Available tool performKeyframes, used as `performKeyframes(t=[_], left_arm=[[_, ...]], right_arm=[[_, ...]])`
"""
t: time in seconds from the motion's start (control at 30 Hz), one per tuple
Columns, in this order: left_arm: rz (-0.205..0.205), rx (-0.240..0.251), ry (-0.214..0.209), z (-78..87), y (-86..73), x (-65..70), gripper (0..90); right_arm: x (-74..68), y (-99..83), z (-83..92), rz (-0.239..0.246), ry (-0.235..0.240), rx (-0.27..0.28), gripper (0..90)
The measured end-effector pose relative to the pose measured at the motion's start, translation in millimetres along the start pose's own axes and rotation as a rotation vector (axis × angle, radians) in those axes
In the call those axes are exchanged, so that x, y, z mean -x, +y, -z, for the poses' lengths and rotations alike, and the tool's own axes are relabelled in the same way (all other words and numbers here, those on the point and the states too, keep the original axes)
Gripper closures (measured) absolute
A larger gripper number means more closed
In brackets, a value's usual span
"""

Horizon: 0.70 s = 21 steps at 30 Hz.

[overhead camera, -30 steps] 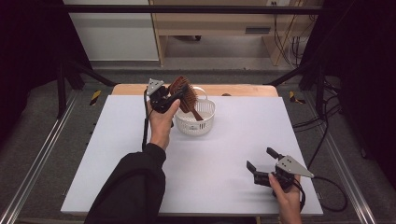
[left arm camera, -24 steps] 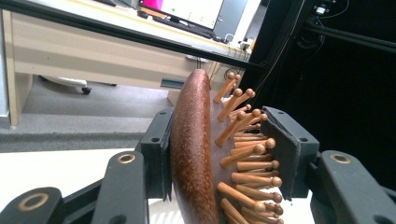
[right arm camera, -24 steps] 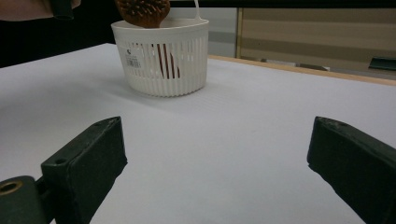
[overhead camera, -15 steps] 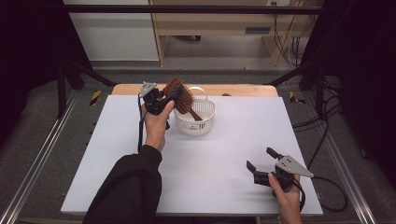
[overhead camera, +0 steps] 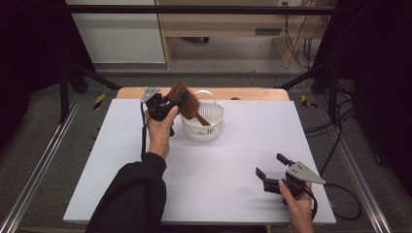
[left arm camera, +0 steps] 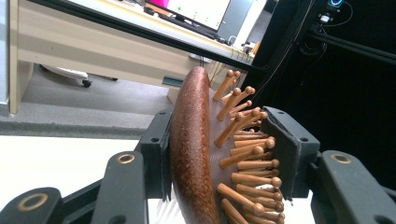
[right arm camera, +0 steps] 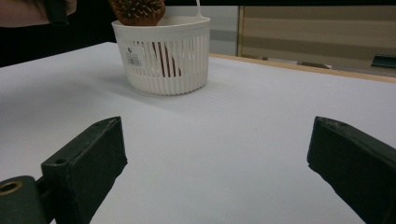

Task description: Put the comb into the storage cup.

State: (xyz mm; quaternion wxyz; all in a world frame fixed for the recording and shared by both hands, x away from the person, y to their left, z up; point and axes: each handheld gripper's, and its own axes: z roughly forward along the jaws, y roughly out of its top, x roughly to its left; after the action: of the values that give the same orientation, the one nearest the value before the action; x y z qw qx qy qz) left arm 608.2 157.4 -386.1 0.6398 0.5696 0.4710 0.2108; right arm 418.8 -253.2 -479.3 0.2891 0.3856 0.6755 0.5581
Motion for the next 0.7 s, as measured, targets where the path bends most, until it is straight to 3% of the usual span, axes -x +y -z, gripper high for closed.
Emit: performKeyframes(t=[0.7], left_arm=[[0.029,-0.003,0.016,3.8,-3.9,-12.2,46.5]], right_arm=[[-0.2,-0.2,-0.3,-0.002,0.001,-0.003,4.6]])
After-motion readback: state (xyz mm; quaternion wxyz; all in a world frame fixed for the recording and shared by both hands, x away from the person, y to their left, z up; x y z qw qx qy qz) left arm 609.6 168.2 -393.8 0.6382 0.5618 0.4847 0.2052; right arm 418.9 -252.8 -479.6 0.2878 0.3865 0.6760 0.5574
